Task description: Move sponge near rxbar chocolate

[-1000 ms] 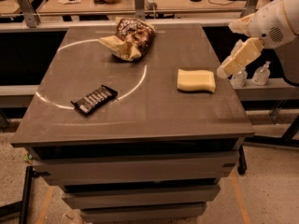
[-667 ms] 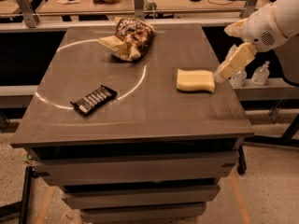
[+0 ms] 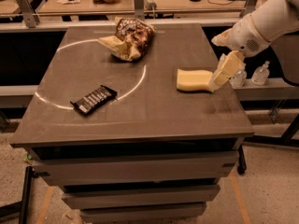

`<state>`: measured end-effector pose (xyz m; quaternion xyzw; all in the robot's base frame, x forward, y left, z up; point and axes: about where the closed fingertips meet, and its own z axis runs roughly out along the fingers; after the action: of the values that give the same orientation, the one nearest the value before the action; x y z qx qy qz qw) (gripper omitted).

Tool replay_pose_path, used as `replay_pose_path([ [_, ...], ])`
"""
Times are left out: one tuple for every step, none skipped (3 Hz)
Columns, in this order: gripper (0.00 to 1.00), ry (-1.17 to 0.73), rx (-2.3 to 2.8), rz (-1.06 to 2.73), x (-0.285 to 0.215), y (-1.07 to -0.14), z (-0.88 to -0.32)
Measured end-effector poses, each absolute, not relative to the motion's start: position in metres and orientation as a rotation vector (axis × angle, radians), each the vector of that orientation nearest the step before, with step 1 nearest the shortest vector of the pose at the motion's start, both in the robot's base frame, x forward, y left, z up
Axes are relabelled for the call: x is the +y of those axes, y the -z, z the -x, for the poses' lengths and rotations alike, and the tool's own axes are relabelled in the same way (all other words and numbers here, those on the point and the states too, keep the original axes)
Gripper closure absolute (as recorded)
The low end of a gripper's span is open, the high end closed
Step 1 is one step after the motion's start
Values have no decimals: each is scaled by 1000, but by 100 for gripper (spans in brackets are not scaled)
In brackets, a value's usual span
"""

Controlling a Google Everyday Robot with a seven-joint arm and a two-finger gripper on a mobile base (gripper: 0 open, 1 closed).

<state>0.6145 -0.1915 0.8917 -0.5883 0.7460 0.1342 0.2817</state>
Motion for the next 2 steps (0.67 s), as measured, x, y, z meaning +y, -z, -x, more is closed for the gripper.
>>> replay_pose_path([
  [0,-396,2010,1628,-182,-874,-614],
  [0,-452,2033,1651,-166,-843,-610],
])
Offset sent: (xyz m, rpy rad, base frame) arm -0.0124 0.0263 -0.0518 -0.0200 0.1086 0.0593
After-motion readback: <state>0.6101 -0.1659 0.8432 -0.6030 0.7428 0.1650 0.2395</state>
